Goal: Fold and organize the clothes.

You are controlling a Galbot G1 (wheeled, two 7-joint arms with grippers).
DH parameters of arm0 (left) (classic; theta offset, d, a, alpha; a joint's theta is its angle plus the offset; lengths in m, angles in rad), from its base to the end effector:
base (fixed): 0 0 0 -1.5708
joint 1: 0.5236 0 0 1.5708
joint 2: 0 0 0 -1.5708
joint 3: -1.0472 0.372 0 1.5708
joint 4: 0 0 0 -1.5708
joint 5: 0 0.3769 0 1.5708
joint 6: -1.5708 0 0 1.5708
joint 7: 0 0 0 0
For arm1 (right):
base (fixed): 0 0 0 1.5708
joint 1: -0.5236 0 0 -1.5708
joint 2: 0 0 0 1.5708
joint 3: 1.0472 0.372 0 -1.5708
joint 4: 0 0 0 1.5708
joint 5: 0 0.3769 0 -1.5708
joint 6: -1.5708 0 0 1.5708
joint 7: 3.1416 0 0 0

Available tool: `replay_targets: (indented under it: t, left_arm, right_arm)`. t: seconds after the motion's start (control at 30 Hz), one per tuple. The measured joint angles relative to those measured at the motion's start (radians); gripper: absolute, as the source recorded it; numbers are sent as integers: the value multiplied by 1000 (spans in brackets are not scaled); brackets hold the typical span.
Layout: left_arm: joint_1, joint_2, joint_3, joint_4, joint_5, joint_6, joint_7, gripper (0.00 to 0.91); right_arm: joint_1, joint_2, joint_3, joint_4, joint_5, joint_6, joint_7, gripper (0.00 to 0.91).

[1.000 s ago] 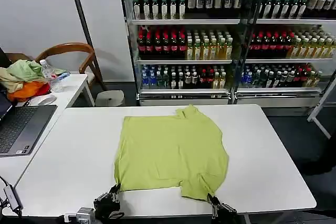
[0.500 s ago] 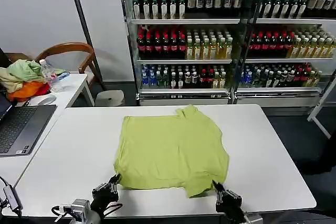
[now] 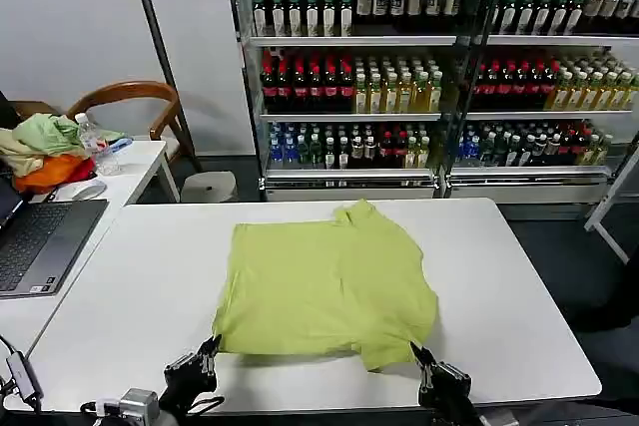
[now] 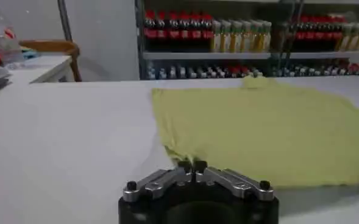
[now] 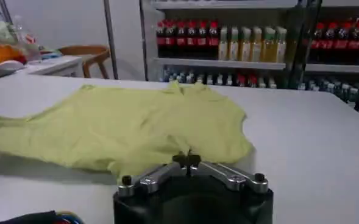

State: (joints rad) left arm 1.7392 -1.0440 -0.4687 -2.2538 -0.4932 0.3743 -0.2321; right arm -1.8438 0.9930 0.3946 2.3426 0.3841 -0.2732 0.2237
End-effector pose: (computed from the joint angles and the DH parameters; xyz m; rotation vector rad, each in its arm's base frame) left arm 0.1456 0.0536 -0.2817 -0.2001 -2.6513 -0.0132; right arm 0.1083 -0.0305 -0.2687 0.3579 -2.7024 0.0767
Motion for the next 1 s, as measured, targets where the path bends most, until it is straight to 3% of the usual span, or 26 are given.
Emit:
replay_targets:
  t: [0.53, 1.0]
  left_arm:
    - [173, 34, -48, -79, 23, -3, -9, 40]
    - [-25, 42, -41, -10, -83, 2, 59, 40]
  right_arm:
    - [-101, -12, 41, 65, -29, 14, -2, 0]
    - [215, -17, -18, -87, 63, -43, 12, 0]
